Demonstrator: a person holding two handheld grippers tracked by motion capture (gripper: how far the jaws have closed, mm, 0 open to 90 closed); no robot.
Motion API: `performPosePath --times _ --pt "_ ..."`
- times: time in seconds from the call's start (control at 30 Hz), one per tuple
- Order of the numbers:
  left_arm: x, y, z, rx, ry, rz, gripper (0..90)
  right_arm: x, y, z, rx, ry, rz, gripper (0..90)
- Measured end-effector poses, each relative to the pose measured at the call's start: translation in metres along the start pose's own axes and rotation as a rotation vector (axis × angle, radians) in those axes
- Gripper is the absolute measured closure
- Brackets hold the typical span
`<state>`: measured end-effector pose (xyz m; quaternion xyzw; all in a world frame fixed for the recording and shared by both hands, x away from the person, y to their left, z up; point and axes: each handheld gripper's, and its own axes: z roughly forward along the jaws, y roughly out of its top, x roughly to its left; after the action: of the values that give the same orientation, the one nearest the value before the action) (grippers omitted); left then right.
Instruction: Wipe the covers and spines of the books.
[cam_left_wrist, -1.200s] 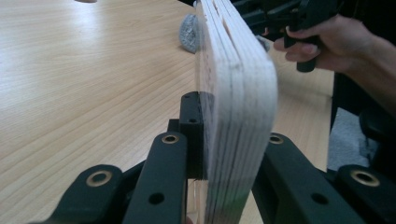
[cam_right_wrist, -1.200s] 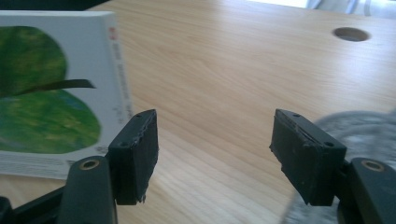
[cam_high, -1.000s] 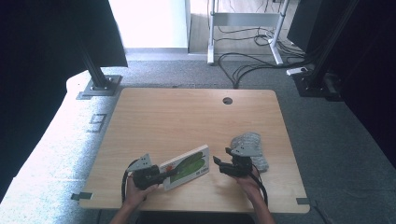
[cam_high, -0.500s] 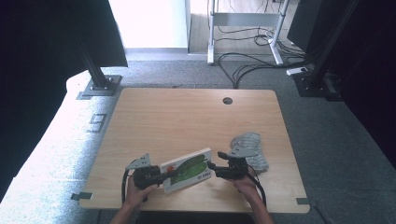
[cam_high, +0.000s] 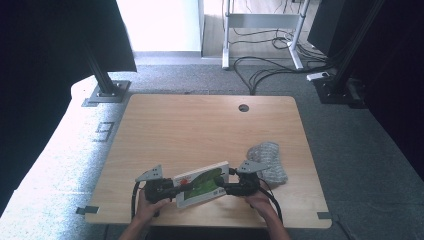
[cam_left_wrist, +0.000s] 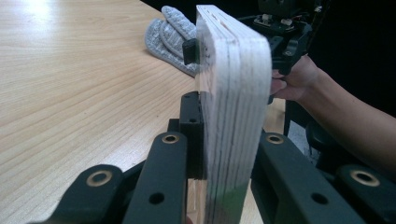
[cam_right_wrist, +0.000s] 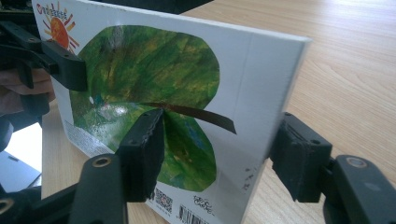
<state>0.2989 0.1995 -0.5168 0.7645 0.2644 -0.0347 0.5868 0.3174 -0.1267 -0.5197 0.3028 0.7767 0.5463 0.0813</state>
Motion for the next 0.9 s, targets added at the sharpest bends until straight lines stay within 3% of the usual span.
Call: performPosePath --times 0.17,0.37,0.57,0.73,0.9 --pt "0.0024 -0.0001 0.0001 0.002 0.019 -0.007 77.9 -0.0022 0.0003 -0.0023 -0.003 0.002 0.020 45.1" --pt "0.0043 -0.0008 0.0034 0.042 0.111 -0.003 70.4 -0.0026 0.0004 -0.0038 0.001 -0.005 0.026 52.0" --pt "0.0058 -0.0003 0.0045 0.050 0.148 -0.012 63.7 -0.0030 0.0012 -0.0057 0.009 -0.006 0.027 55.7" --pt "0.0066 -0.0002 0.0049 0.059 0.209 -0.004 57.4 -0.0043 0.0008 -0.0076 0.020 -0.006 0.034 58.2" --pt "0.0088 -0.0017 0.0065 0.074 0.223 -0.017 55.4 -0.0064 -0.0003 -0.0085 0.023 -0.013 0.059 59.3"
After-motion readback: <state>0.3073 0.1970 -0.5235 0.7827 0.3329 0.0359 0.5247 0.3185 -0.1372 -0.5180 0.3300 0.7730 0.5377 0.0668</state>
